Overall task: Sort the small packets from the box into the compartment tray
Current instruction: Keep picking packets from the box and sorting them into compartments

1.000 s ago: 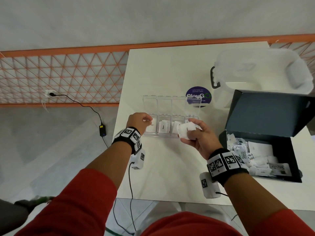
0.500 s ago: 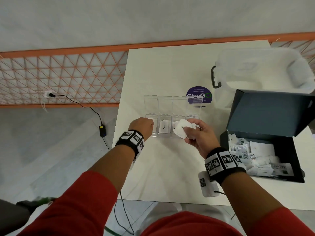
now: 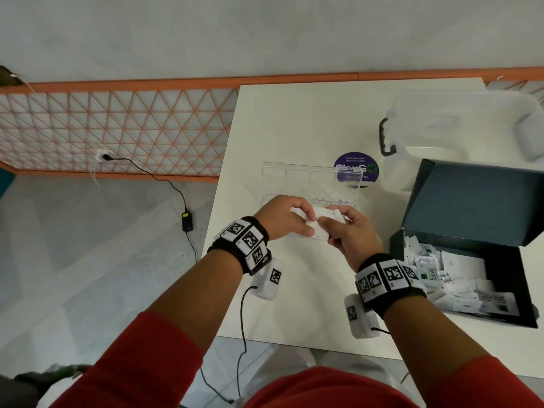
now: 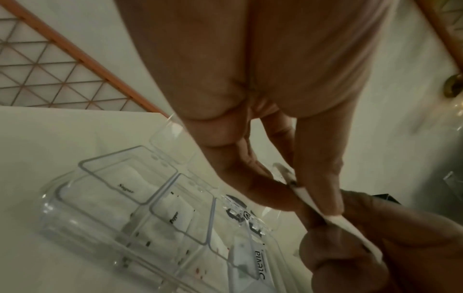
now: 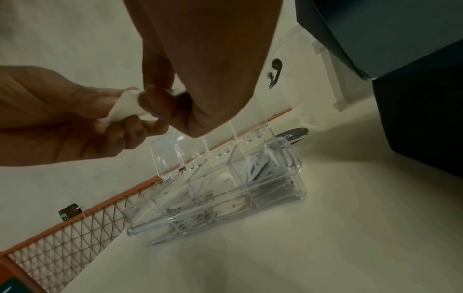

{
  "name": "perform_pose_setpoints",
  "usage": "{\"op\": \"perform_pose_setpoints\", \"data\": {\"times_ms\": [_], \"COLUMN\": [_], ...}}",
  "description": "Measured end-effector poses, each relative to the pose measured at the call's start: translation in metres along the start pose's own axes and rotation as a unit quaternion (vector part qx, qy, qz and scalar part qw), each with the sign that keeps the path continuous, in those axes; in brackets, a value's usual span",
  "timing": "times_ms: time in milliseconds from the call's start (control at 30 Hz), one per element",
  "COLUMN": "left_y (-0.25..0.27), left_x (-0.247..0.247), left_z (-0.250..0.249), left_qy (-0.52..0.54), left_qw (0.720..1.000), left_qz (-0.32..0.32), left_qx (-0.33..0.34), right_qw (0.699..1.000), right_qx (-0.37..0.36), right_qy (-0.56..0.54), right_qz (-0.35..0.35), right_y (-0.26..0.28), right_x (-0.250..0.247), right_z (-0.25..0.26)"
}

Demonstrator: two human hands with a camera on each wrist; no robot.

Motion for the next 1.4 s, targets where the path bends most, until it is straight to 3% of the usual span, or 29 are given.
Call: {"op": "perform_pose_setpoints", "data": {"times_ms": [200,533,933,1167,1300,1400], "left_y": [0.006,0.000,-0.019,-0.018,-0.017,-0.017], "left_x": [-0.005,-0.067,-0.056,-0.051,-0.033,-0.029], "left_z": [0.011,0.052,0.059,0.057,0.064,0.067], "left_qy": [0.028,-0.088,-0.276,-0.433,-0.539,-0.545], "left_qw": [0.999,0.989,0.957,0.895,0.841,0.837], "left_qz": [0.008,-0.108,-0.071,-0.103,-0.048,-0.035], "left_qx": [-0.022,-0.040,-0.056,-0.018,-0.011,-0.026], "right_qw": [1.000,0.999,0.999,0.999,0.997,0.997], "right_qx": [0.000,0.016,0.012,0.024,0.039,0.044], "right_qy": [-0.024,-0.031,-0.040,-0.040,-0.071,-0.067], "right_qz": [-0.011,-0.003,-0.014,-0.011,0.002,-0.012], "right_y": [0.002,0.003,-0.001,0.000,0.000,0.000], "right_x": [0.000,-0.009,-0.014,-0.008,-0.007,-0.010], "right_z": [-0.004,-0.007,0.000,-0.003,-0.005,-0.007]}}
Point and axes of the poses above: each hand's wrist, its own y-axis away from the middle knuckle, its own x-axis out of the palm, z = x × y, the point moved 9 cm from there along -y, towards the middle knuckle, and after that the axes turned 7 degrees about -y, right-handed, at the moved point
